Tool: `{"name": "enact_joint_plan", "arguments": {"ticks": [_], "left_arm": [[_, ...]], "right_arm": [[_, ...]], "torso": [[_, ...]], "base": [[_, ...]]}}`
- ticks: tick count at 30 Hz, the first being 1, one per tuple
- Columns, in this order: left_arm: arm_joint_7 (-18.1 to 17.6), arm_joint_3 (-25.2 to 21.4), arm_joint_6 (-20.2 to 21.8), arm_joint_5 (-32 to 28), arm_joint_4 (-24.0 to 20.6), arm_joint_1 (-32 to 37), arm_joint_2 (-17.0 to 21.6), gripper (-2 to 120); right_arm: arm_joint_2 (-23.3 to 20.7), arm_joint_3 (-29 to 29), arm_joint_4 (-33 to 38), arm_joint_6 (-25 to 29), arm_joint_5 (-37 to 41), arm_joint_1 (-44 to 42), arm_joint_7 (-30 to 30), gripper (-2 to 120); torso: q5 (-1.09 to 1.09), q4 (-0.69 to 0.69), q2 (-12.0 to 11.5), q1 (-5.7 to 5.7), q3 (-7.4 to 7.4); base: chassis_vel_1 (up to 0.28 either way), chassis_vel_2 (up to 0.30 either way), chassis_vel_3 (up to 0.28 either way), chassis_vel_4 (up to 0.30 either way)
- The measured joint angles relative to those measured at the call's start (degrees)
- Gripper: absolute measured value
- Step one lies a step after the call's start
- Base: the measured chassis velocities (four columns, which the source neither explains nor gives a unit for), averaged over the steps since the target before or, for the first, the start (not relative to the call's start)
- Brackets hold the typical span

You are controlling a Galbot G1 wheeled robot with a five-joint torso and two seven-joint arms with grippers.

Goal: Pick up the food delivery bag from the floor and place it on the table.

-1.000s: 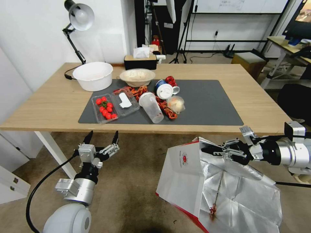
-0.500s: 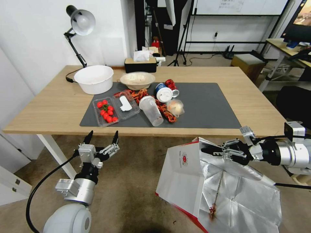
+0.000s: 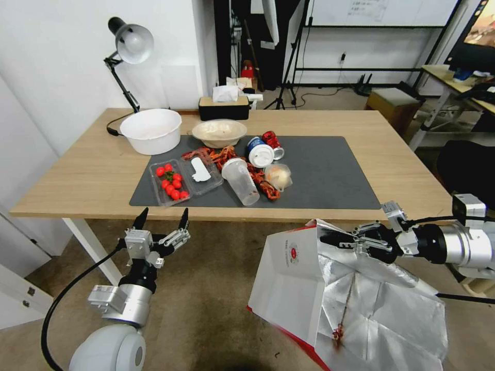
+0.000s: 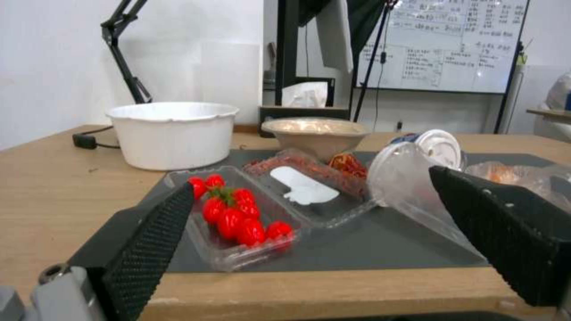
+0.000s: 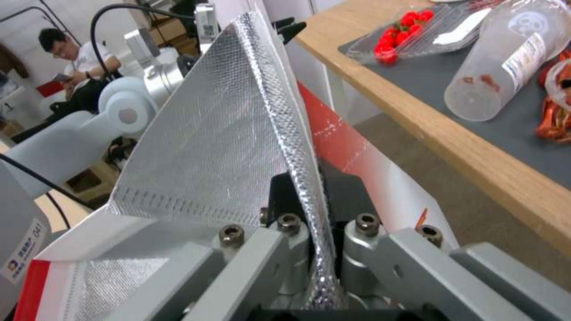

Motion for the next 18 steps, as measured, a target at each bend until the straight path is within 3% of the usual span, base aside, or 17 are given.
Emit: {"name": "enact_joint_plan", "arguments": {"ticks": [18], "left_arm": [[-0.46, 0.05, 0.13, 0.17, 0.0, -0.24, 0.26, 100]], "right_arm": [[-0.03, 0.16, 0.21, 0.1, 0.04, -0.09, 0.65, 0]], "torso": [[0.0, 0.0, 0.46, 0.2, 0.28]], "base": [[0.0, 0.0, 0.0, 0.0]]}}
